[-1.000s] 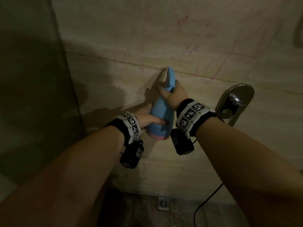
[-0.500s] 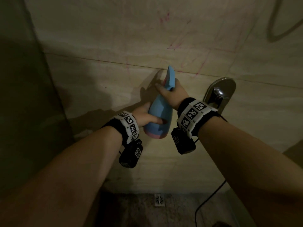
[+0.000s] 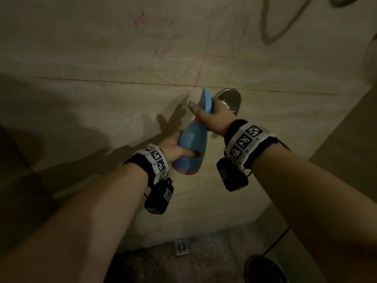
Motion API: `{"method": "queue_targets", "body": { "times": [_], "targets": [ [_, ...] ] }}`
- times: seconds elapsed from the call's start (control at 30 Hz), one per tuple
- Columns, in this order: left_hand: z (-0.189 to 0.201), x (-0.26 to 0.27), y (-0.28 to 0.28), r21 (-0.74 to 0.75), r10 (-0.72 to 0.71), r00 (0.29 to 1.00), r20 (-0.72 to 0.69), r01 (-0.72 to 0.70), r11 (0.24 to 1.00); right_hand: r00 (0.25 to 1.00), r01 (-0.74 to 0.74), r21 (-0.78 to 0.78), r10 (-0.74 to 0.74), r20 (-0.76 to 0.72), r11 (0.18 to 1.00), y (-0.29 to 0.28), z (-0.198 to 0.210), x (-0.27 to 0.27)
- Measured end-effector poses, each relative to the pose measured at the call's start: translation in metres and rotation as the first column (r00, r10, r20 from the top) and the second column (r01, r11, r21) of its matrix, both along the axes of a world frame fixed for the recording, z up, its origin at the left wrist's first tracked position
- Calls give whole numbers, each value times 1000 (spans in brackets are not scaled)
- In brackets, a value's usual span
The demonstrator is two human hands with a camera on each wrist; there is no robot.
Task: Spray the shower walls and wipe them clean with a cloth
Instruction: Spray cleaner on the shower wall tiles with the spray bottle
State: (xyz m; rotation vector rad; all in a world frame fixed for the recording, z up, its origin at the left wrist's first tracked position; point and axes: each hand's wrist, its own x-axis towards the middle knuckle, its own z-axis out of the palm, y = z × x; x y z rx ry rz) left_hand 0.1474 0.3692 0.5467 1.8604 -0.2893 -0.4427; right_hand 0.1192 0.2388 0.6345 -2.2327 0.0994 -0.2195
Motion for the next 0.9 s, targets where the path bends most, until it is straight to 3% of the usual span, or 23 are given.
{"method": "queue_targets", "body": {
  "times": [0.1, 0.23, 0.33, 0.47, 0.57, 0.7, 0.9],
  "targets": [
    [2, -10, -31, 43, -12, 999, 32, 10, 999, 997, 59, -16, -60, -46, 998, -26, 8, -12],
    [8, -23, -82, 212, -70, 987, 147, 38, 977, 983, 155, -43, -159, -96, 987, -72, 17, -28],
    [5, -37, -122, 179, -55, 985, 166, 25, 983, 976, 183, -60, -189, -112, 981, -108, 21, -41],
    [2, -52, -175, 75, -58, 995, 78, 52, 996, 969, 211, -101, -222, -108, 972, -151, 24, -62],
    [1, -63, -208, 148, -96, 986, 133, 76, 986, 967, 236, -138, -247, -64, 962, -181, 22, -77],
    [-5, -75, -245, 137, -127, 986, 108, 111, 984, 969, 236, -154, -245, -39, 959, -217, 15, -98],
    [-40, -99, -280, 211, -158, 978, 135, 128, 969, 981, 171, -206, -187, -57, 963, -259, -21, -122]
  ]
}}
